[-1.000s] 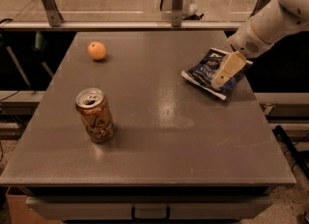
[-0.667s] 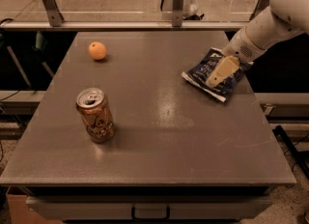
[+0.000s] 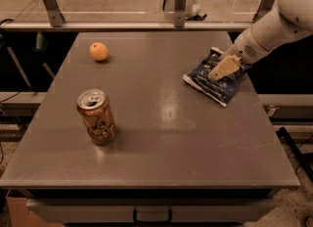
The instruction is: Pick blue chip bag
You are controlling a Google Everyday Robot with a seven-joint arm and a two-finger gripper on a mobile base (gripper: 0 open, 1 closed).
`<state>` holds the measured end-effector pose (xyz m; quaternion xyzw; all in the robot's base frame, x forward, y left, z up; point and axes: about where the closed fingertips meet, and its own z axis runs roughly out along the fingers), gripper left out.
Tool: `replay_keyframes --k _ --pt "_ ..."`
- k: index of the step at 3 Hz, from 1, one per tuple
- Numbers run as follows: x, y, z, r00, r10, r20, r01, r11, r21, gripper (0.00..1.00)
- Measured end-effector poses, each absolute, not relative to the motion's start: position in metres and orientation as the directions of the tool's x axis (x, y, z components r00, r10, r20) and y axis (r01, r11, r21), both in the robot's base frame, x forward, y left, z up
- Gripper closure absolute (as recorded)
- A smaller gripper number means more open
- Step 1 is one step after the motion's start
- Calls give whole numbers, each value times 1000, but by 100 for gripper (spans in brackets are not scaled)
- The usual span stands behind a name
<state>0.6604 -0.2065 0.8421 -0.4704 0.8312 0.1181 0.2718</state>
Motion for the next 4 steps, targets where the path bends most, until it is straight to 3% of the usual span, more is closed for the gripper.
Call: replay_keyframes --k 1,2,4 --pt "648 -180 862 -364 -703 -611 -871 489 -43 87" --pt "629 -142 880 -304 -683 -664 -908 418 -14 100" --pt "610 -77 954 -130 -577 -806 -965 261 -31 100"
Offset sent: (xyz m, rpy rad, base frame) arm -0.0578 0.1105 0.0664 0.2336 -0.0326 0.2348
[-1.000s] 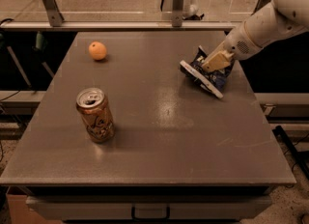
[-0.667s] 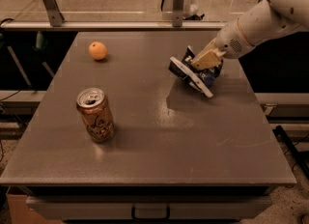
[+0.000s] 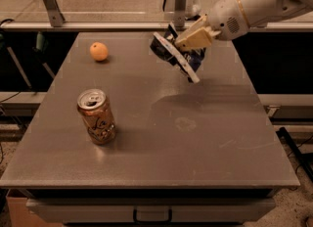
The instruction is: Pick blue chip bag
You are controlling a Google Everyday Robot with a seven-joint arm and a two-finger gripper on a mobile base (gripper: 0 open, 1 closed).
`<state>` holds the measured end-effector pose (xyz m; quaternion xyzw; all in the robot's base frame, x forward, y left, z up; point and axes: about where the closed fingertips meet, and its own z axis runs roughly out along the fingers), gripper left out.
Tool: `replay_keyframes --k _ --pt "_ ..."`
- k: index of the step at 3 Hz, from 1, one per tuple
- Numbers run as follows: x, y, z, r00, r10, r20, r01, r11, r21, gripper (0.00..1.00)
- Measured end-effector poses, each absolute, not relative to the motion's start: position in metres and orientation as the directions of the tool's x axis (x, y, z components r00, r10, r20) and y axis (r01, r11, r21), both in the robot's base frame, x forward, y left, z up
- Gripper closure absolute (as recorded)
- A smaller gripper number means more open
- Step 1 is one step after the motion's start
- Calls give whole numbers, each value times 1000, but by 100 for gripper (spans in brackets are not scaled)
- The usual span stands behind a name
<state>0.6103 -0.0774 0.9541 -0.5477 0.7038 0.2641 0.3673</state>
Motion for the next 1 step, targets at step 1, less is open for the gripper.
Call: replay_keyframes --k 1 --pt "604 -75 1003 -49 -506 -861 -970 229 -79 100"
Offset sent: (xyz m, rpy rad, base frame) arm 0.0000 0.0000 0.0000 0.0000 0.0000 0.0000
